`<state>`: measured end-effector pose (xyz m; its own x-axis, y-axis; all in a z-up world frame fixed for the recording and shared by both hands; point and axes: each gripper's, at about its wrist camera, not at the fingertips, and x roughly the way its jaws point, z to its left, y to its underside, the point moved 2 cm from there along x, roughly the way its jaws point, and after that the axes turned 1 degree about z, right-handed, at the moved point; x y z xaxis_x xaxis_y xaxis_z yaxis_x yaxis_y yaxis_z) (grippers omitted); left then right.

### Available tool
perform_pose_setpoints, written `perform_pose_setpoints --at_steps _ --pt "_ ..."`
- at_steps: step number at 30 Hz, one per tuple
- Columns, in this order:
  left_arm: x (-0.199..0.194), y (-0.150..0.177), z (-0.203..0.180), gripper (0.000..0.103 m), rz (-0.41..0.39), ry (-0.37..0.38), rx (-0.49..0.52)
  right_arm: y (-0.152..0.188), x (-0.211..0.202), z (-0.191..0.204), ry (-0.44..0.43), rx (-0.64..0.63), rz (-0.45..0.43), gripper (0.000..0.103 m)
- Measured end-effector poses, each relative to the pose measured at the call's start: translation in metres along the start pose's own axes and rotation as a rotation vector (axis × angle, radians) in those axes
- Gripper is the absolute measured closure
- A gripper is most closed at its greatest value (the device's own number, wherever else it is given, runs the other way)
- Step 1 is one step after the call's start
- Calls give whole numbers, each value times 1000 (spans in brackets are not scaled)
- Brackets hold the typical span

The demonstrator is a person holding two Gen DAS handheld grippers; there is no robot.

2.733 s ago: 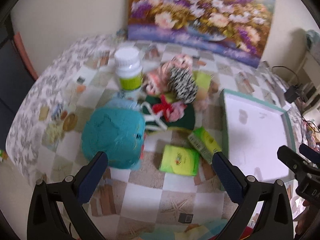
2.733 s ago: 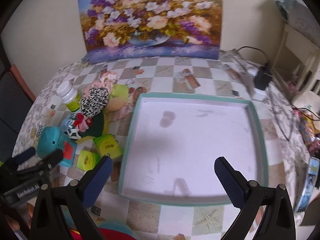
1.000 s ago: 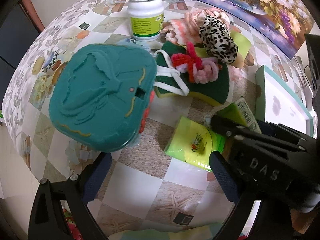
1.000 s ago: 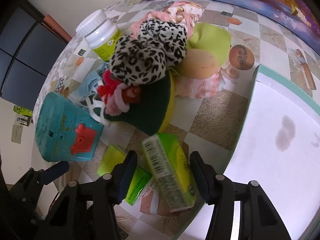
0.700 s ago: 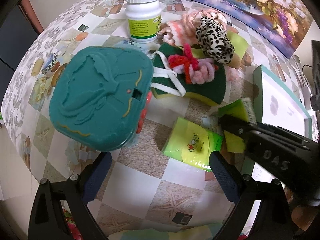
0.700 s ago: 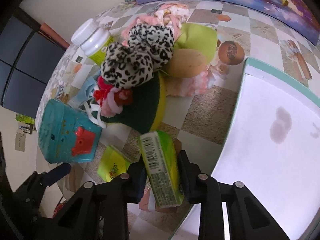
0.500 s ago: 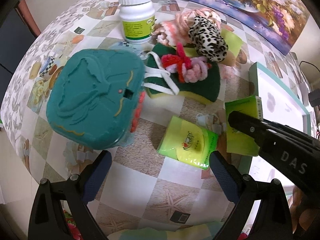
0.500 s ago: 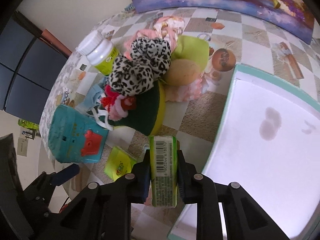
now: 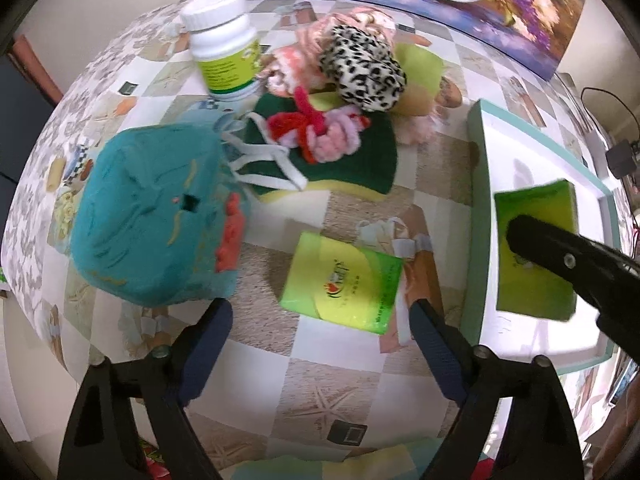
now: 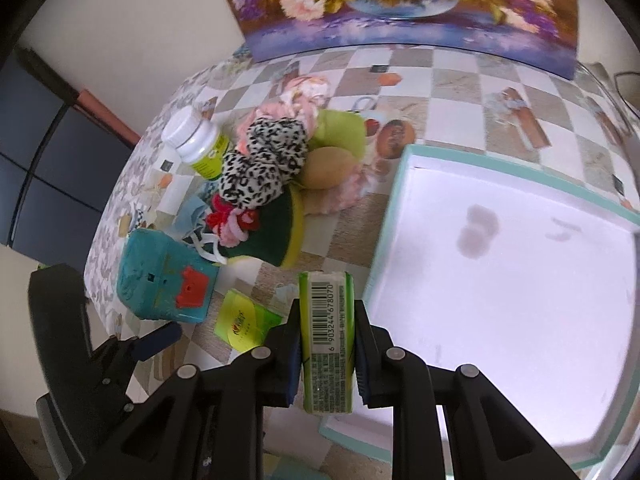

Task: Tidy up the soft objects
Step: 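Lift the green box with the right gripper while the left gripper grasps the yellow-green tissue pack, then carry both items into the white tray and open both grippers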

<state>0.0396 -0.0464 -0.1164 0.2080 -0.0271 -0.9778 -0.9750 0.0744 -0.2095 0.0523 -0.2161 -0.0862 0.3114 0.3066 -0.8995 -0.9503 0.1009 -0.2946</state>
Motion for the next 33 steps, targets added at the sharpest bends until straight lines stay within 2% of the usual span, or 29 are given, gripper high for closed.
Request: perform_pose_setpoints --at_steps 4,9,16,21,25,33 --pt "3 -4 -9 18 -2 3 16 6 -2 -9 23 31 -6 80" --pt "9 -12 -21 19 -8 -27 38 16 -7 -20 21 74 -13 80" --pt "23 -24 -37 36 13 -57 63 22 -10 -23 24 89 -17 80" --pt "25 -26 -53 38 4 -74 76 21 -11 -23 24 88 -22 80" --pt "17 -31 -57 38 -13 -62 74 21 -13 -24 27 89 -29 80" --pt "-27 -46 -72 38 -121 -34 93 16 -31 -31 53 105 -82 80"
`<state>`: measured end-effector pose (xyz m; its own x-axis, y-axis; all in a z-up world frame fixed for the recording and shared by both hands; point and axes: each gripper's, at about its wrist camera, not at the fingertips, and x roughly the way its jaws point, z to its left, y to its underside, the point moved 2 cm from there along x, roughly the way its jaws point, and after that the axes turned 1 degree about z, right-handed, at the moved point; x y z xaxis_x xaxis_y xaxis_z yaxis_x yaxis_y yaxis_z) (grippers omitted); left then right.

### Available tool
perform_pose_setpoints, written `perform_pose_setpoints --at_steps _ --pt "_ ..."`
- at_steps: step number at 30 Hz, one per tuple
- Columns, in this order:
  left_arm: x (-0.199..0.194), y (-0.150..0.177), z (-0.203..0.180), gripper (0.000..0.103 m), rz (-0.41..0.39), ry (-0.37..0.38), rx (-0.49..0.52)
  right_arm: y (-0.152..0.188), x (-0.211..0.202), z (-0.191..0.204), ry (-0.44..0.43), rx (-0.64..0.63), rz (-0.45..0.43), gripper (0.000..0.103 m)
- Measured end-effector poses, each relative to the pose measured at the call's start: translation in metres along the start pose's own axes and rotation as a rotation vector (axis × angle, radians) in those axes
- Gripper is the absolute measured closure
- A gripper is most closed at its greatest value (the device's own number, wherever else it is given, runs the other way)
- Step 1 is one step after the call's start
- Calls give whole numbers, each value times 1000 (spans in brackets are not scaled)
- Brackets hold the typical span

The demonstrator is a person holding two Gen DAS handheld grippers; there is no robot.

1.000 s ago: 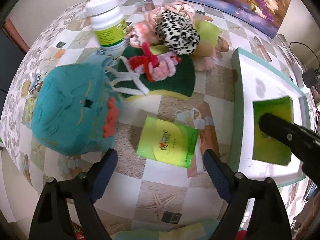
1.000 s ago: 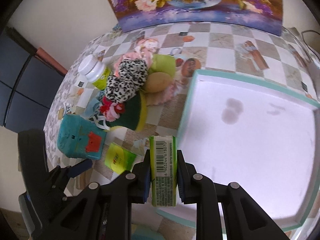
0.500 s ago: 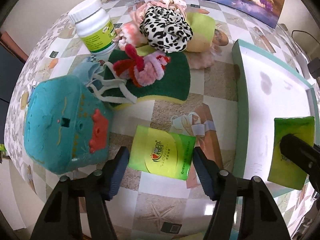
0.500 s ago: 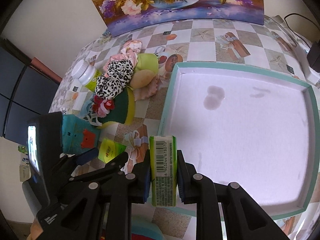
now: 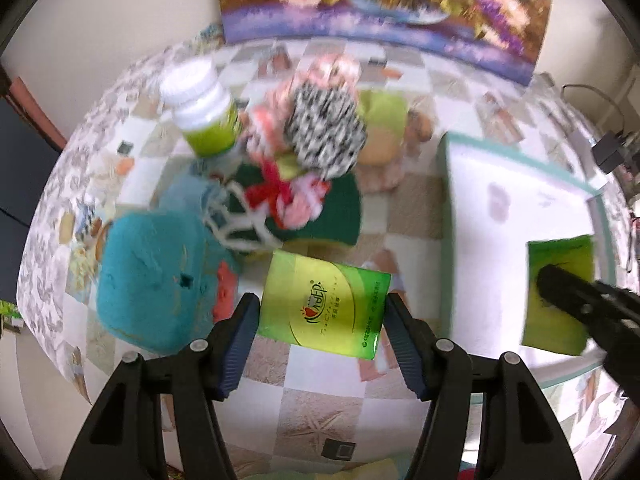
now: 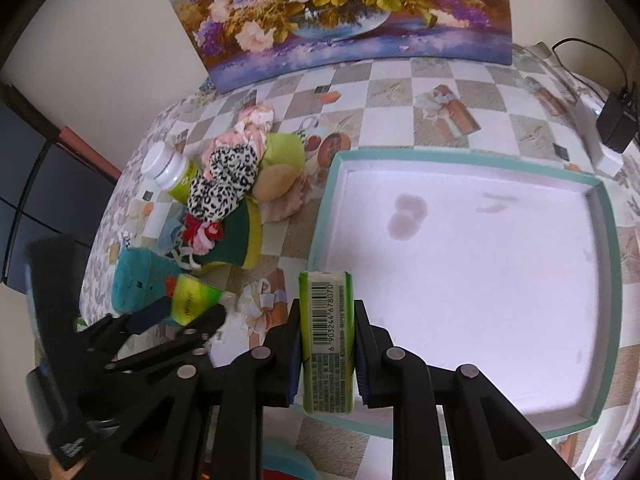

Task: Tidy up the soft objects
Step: 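Carry both items into the white tray and open both grippers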

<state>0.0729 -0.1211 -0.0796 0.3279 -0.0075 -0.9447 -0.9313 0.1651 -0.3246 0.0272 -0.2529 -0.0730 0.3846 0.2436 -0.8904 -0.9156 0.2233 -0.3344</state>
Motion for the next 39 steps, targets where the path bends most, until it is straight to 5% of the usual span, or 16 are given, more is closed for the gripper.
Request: perform_pose_setpoints --at_steps 19,28,39 --pt "-62 -53 -95 38 -169 103 229 -8 -25 -96 256 198 -71 80" --pt "-20 -47 -146 38 -128 135 294 -4 -29 -159 386 322 -57 80" --pt "29 -40 -157 37 -51 170 264 -4 -13 -187 447 348 -18 78"
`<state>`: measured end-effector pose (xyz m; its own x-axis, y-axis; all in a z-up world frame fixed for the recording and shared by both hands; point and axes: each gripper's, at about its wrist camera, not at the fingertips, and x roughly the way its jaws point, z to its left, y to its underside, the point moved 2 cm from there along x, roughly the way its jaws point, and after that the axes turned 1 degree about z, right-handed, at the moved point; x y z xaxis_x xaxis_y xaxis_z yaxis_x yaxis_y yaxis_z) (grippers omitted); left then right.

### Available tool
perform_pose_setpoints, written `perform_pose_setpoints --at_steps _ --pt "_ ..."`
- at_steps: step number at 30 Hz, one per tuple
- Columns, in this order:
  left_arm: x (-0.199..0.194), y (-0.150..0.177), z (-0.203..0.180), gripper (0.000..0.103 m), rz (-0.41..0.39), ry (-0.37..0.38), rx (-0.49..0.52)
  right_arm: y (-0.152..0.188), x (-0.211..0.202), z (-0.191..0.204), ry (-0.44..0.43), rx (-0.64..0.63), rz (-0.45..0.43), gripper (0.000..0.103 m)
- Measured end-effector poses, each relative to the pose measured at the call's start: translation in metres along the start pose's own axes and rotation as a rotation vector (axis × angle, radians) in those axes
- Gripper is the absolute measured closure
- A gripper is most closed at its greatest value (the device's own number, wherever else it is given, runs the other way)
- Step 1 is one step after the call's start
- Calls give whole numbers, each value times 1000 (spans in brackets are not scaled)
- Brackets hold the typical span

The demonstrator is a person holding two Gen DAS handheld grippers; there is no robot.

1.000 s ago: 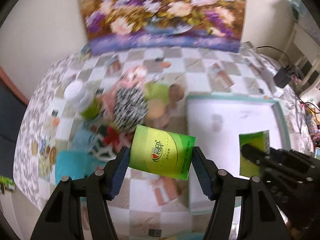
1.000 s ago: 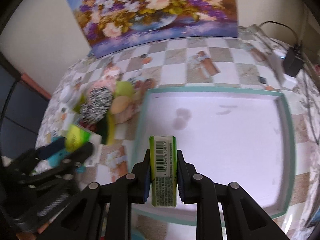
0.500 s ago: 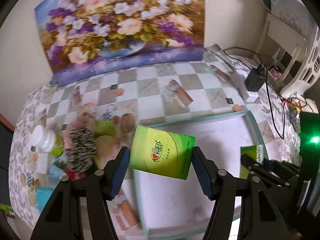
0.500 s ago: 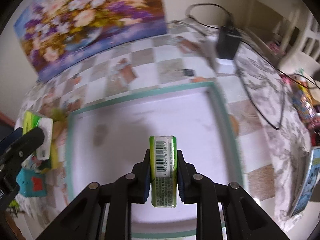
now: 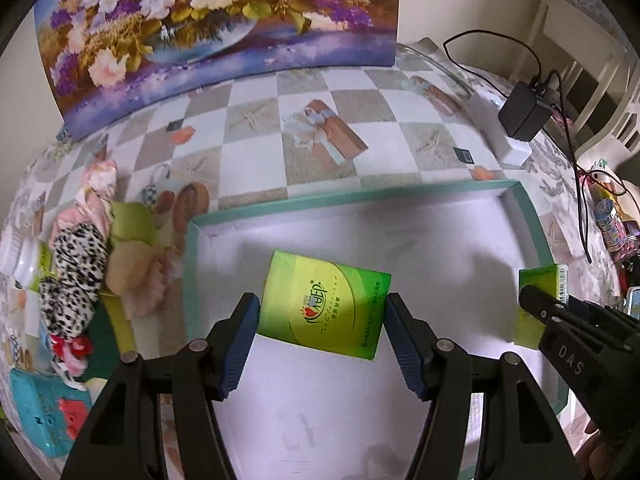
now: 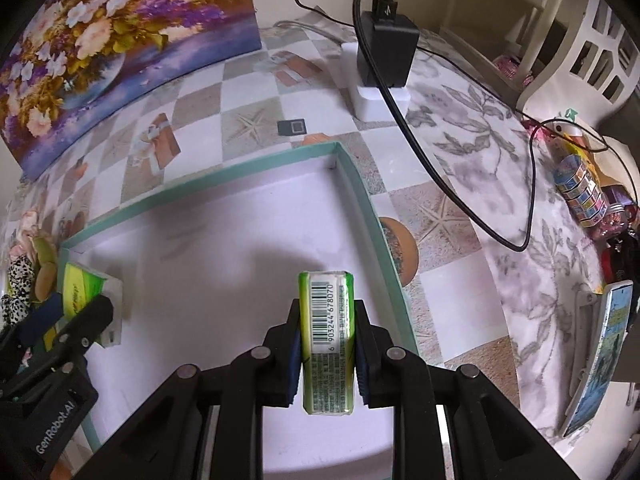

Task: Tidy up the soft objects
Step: 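Carry both items into the white tray and open both grippers, then move both grippers back over the pile of soft items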

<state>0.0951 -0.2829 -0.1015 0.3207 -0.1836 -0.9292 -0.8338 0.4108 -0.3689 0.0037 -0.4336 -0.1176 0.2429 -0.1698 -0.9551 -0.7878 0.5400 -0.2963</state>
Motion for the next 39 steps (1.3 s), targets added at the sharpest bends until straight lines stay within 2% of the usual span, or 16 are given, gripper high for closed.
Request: perform_pose_setpoints --at_steps 8,9,10,11,13,18,21,23,28,32,39 --pt "-6 0 1 36 6 51 -21 1 0 3 -15 -8 14 75" --pt "-8 -1 2 32 6 55 -24 1 -2 5 -15 -14 12 74" --pt "-9 -1 2 23 3 58 -27 0 -4 6 -16 -17 8 69" --pt "-12 -1 3 20 -3 60 -29 0 -6 7 -19 -17 5 60" --pt "-15 -2 2 18 -10 61 -26 -1 -12 7 -30 -11 -7 50" --pt "-25 -4 9 8 -36 68 -58 -3 -23 9 -31 -13 -27 43" --pt "-30 -6 18 7 -63 42 -91 -3 -26 10 -23 -28 -30 36" --pt "-33 -6 25 0 -85 17 -108 -3 -28 11 -27 -33 -35 24" --pt "-38 -7 39 0 -122 53 -139 -2 -33 13 -9 -43 -60 0" --pt "-46 -9 51 0 -176 55 -173 -3 -37 16 -15 -38 -85 0" --pt "-60 -10 81 0 -217 20 -208 -3 -41 25 -51 -46 -102 0"
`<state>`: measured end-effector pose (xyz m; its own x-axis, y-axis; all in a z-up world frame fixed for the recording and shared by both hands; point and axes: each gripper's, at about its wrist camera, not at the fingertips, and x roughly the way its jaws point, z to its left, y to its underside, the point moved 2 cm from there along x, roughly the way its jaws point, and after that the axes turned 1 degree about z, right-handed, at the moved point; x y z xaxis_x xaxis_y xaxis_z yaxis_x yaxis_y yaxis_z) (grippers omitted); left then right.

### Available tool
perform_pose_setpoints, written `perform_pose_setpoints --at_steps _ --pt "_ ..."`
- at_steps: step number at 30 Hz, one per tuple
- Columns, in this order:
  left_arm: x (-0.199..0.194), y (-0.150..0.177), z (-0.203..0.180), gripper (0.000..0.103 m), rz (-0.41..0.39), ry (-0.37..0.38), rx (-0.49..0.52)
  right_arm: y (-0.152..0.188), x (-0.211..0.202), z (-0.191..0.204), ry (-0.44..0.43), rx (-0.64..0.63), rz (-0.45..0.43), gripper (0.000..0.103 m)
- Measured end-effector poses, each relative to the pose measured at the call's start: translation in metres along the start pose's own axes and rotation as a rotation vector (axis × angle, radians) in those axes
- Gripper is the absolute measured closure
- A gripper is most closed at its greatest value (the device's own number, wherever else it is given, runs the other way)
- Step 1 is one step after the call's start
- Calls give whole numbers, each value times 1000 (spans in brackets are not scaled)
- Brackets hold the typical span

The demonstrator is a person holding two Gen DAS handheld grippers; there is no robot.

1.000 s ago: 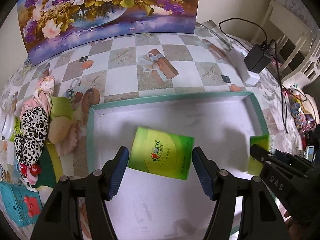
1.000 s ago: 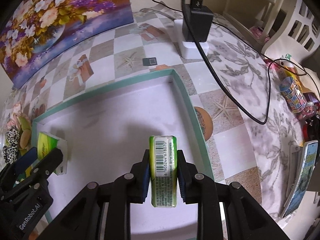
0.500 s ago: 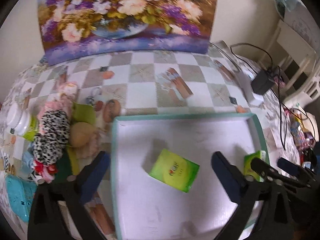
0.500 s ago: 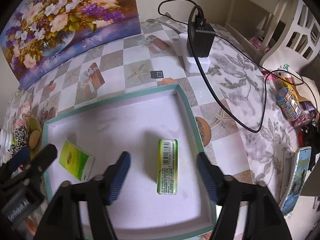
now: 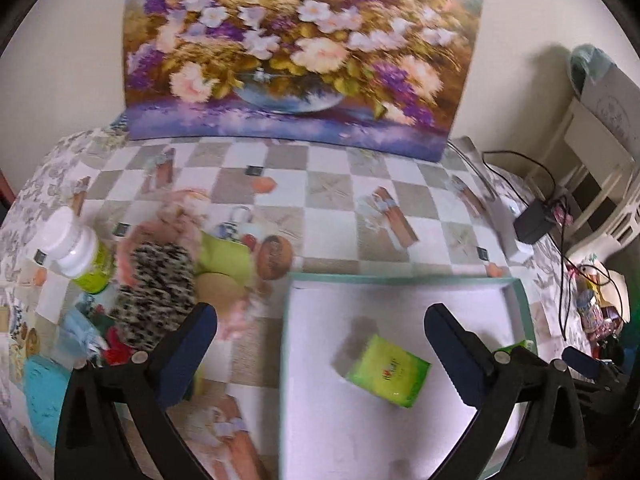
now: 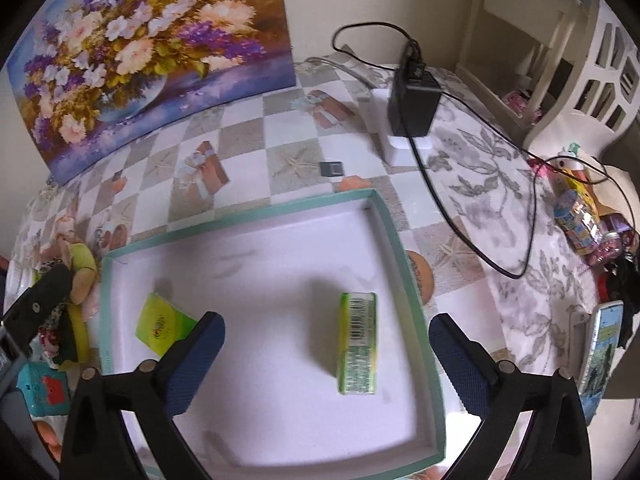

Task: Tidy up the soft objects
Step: 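Move both grippers back over the pile of soft items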

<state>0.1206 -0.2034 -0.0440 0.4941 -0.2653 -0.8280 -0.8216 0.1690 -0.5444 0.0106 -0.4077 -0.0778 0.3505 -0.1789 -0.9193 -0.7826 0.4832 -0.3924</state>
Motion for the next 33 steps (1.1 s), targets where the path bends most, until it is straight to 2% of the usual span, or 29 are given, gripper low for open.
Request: perform_pose_setpoints --at_steps 3,7,11,16,21,23,28,33 --pt "-6 -5 17 0 9 -20 -3 -2 -6 4 10 8 -18 0" --pt "-15 -11 47 0 8 -59 -46 -2 -11 10 -21 13 -31 0" --pt "-28 -16 76 0 -18 -171 -60 -1 -11 22 -3 -18 -29 0" --pt "-38 -19 114 0 -29 -238 -86 1 -12 41 -17 -59 -35 0" --pt "-42 -19 148 0 1 -218 -160 1 -21 65 -49 -100 -66 0" --pt "-40 -18 155 0 14 -204 -178 1 -26 78 -87 -115 -79 1" --pt "-26 -16 165 0 71 -195 -182 2 -32 117 -181 -164 -83 6" --pt "-10 -10 175 1 137 -148 -200 4 -33 155 -250 -206 -59 12"
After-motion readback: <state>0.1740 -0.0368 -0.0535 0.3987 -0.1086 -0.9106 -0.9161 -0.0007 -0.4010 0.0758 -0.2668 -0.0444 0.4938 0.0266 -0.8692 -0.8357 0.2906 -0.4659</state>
